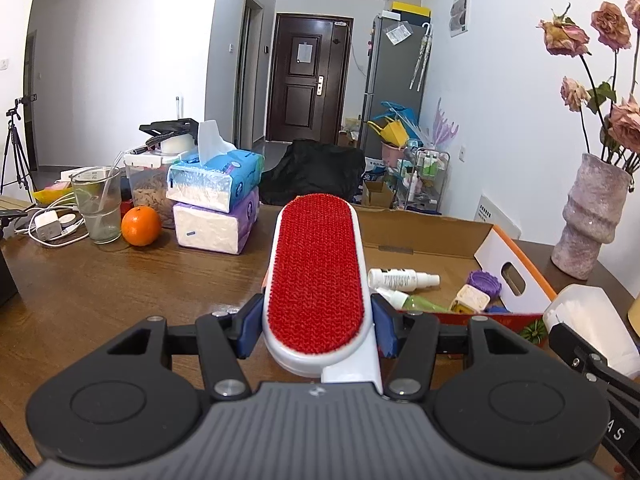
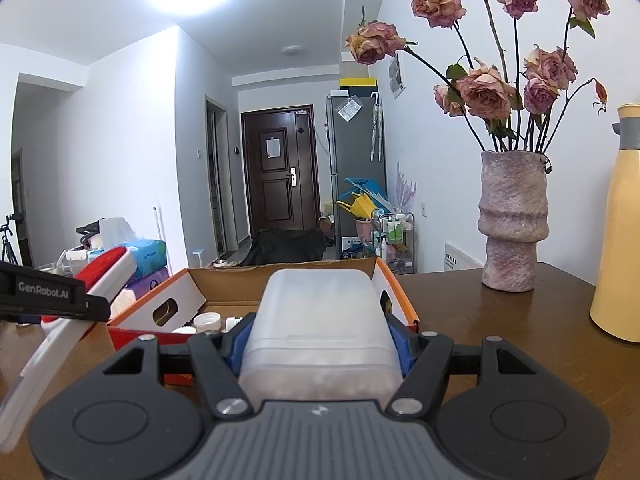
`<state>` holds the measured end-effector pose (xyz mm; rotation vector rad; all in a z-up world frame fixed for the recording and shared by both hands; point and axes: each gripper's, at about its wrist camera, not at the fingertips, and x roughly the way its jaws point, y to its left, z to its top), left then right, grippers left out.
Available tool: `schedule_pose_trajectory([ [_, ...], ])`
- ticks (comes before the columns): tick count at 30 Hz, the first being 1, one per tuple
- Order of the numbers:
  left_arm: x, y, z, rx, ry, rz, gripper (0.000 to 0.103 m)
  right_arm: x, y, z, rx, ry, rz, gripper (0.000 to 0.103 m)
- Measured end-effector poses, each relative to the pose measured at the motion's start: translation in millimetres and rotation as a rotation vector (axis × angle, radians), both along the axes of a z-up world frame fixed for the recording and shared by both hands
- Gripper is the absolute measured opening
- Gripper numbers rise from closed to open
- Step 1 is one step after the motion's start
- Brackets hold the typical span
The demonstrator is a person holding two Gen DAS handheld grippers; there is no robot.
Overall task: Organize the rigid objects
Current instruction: 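Carry the lint brush and cotton swab box over the cardboard box with both tools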
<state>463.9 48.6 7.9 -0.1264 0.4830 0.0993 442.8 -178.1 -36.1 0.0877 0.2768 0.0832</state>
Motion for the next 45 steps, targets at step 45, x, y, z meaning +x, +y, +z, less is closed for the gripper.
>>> schedule_pose_trajectory([
  [45,109.0,-8.5,4.6,-0.019,-0.016,0.009,0.056,109.3,14.2,6.1,0.009,-0.057,0.06,0.065],
])
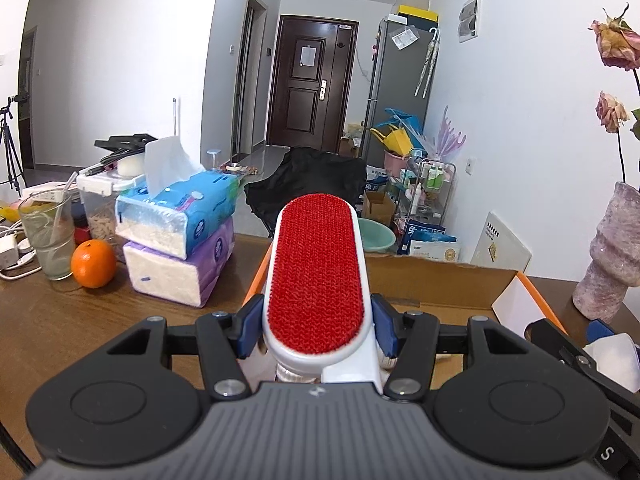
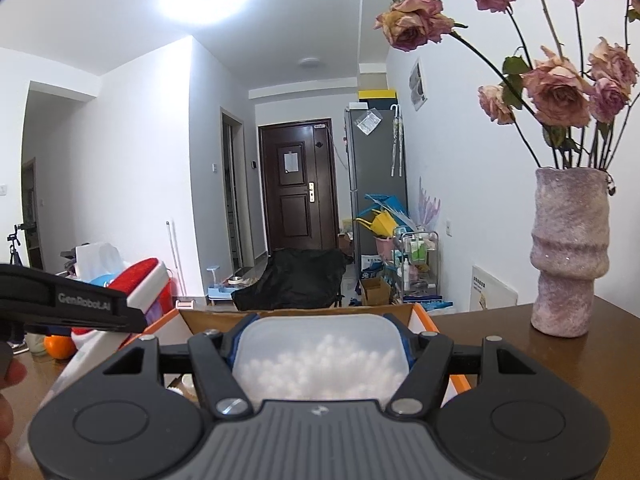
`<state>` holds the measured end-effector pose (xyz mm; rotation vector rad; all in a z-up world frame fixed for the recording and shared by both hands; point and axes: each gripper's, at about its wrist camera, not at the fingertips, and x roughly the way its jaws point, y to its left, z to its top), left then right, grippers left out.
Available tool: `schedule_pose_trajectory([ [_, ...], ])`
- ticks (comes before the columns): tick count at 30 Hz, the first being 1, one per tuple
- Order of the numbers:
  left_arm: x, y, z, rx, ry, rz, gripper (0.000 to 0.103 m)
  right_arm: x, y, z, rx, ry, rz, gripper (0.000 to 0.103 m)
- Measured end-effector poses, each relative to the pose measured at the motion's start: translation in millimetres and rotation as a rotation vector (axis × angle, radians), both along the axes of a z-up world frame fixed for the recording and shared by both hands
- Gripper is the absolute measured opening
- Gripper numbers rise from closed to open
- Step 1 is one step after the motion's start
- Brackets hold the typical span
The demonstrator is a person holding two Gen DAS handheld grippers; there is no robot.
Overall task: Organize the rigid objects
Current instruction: 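Carry the lint brush and cotton swab box over the cardboard box with both tools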
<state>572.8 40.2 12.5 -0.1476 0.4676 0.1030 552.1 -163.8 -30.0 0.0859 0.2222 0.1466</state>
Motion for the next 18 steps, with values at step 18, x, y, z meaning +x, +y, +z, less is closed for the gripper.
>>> schedule_pose_trajectory([
  [18,52.3,-8.5,1.4,0.029,0.001,-0.013,0.056,54.3,7.5,6.3,-0.007,-0.029,0.015,0.065],
])
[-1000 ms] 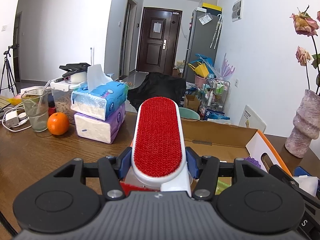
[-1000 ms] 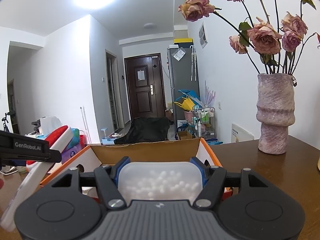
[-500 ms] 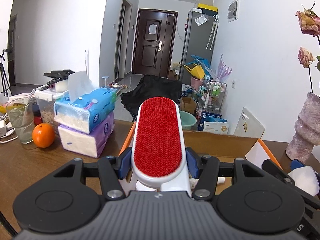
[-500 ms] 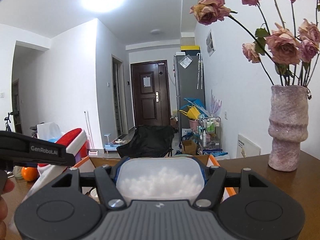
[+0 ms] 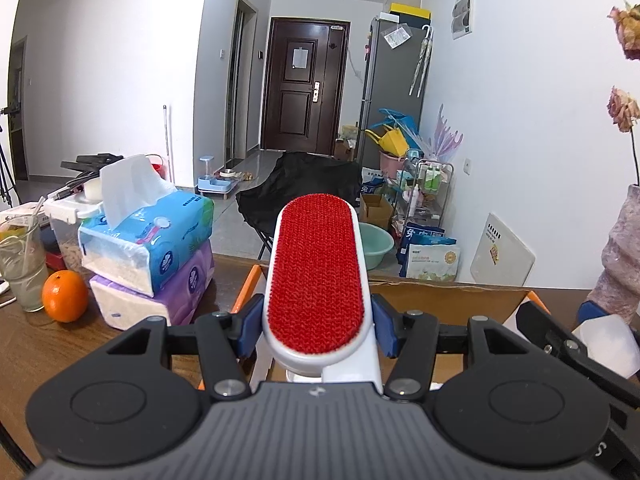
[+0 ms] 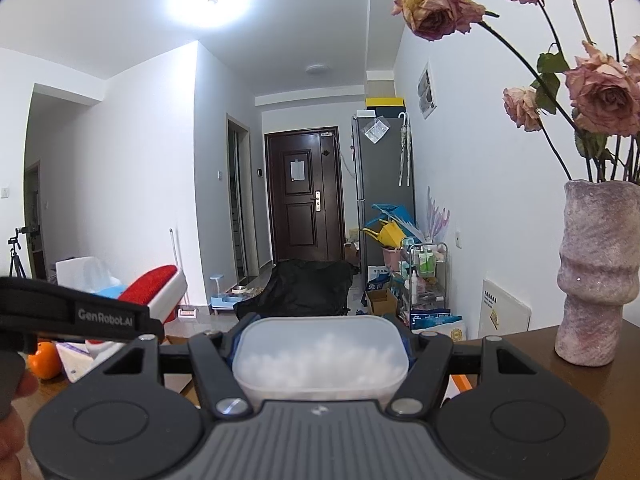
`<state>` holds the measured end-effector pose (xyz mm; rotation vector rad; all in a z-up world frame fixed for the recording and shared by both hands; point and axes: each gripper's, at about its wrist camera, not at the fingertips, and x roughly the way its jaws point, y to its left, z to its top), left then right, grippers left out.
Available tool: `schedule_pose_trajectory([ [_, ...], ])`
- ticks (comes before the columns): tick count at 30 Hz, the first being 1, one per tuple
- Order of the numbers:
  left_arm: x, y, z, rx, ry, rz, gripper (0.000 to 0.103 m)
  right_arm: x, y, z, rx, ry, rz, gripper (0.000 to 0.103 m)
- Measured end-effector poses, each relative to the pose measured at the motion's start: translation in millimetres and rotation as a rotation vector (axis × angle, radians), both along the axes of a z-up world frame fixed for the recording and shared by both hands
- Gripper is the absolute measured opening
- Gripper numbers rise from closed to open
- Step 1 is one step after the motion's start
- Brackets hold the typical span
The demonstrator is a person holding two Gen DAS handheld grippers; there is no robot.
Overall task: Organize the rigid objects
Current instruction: 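Carry the lint brush and cotton swab box over the cardboard box with both tools, then open both tools to drop the lint brush and swab box into the box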
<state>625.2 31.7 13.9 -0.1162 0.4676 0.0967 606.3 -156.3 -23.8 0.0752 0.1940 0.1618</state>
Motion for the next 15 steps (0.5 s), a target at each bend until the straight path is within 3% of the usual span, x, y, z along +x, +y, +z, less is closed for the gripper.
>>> schedule_pose_trajectory([
  [10,27.0,-1.1,-14.8,0.028,0.102,0.002,0.057,28.8,-0.6,-5.7,-0.016,0.096,-0.01,0.065],
  [12,26.6,0.4,-15.2,0.036,0.111,0.002,0.071,34.2,-2.9,-7.5,-0.02,0.137,-0.024,0.065],
  [13,24.1,0.5,-13.5,0.042,0.104,0.003,0.089,36.3,-4.4,-7.8,-0.022,0.157,-0.035,0.067],
  [14,20.2,0.6,-10.8,0.049,0.087,0.005,0.101,37.5,-6.0,-7.6,-0.024,0.17,-0.045,0.072],
  [15,15.2,0.6,-7.1,0.06,0.063,0.008,0.103,38.6,-7.6,-7.5,-0.028,0.181,-0.052,0.086],
])
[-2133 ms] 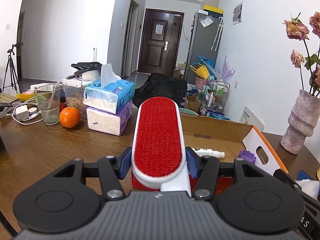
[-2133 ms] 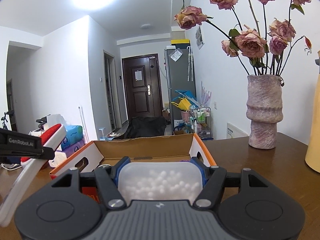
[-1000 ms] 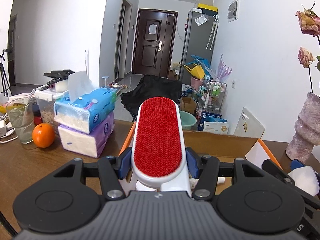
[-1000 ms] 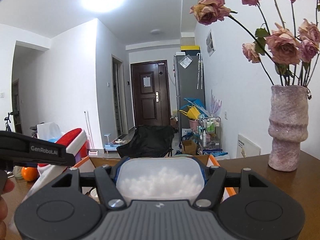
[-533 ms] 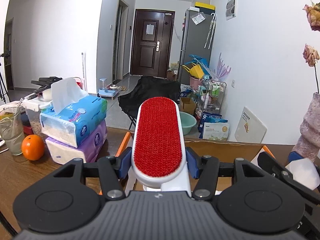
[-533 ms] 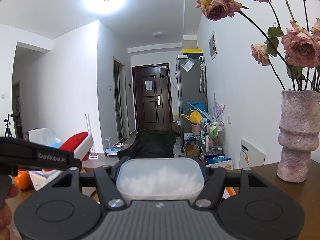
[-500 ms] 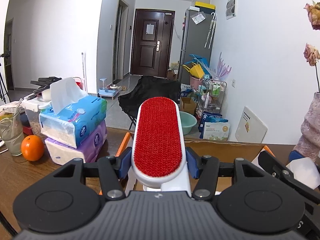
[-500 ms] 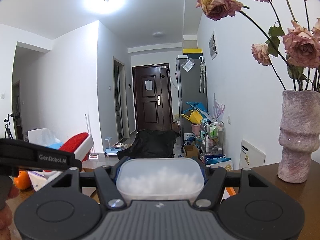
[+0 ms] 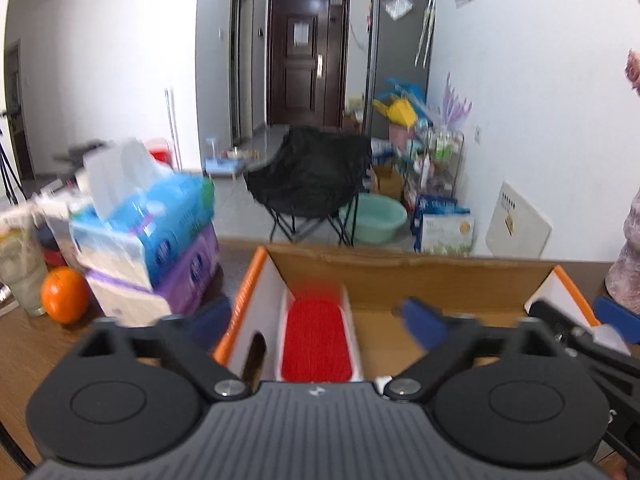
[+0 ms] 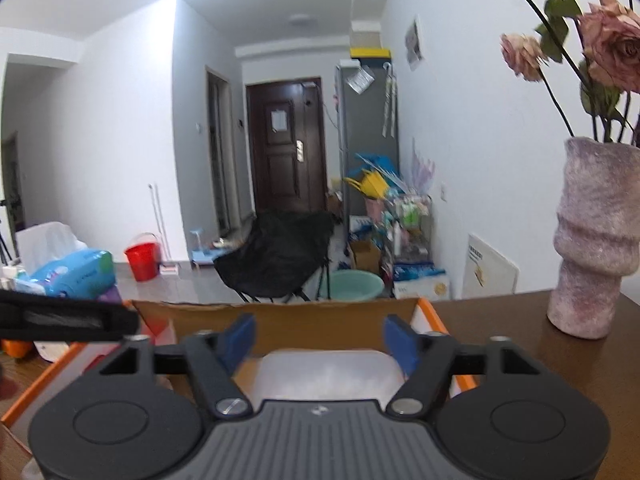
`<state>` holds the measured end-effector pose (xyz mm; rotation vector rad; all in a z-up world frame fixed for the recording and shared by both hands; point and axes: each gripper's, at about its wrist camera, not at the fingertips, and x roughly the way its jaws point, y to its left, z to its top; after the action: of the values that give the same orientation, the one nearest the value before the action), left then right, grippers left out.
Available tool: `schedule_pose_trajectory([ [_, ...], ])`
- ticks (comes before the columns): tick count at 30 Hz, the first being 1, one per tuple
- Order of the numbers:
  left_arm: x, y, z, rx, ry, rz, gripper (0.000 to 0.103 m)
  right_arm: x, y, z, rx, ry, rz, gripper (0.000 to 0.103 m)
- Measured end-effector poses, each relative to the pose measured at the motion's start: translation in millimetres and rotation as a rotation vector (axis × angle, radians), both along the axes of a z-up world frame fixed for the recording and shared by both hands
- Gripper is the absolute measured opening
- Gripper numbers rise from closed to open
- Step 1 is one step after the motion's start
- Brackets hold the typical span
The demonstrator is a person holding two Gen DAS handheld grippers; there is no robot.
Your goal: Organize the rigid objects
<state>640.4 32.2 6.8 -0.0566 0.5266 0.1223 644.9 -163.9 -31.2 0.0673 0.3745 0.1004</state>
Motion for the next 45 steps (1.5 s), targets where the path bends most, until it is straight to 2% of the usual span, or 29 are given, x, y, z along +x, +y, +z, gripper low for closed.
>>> schedule_pose_trajectory([
  [1,-4.1,0.4,3.1,0.006,-0.017,0.0,0.103,0.0,-1.3,0.4,-0.002,0.006,-0.002,0.097],
  [4,-11.0,5.2,9.4,0.0,-0.027,-0.005,0.103,-1.1,-4.2,1.7,-0.006,0.02,0.001,0.103],
  [14,-15.5,17.5,6.9,0.003,0.006,0.019,0.103,-9.3,-5.5,2.2,-0.017,0.059,0.016,0.103],
  [25,-49.5,14.5,14.6,0.0,-0.021,0.001,0.103,-41.5,-13.1,14.2,-0.03,0.051,0.019,0.103],
  [36,-110.6,14.6,28.0,-0.014,-0.041,-0.024,0.103,-109.1,-27.1,32.1,-0.02,0.029,0.012,0.103],
  [45,-180.2,12.2,37.3,-0.009,-0.058,-0.037,0.103,-176.9,-34.7,46.2,-0.005,0.022,0.013,0.103],
])
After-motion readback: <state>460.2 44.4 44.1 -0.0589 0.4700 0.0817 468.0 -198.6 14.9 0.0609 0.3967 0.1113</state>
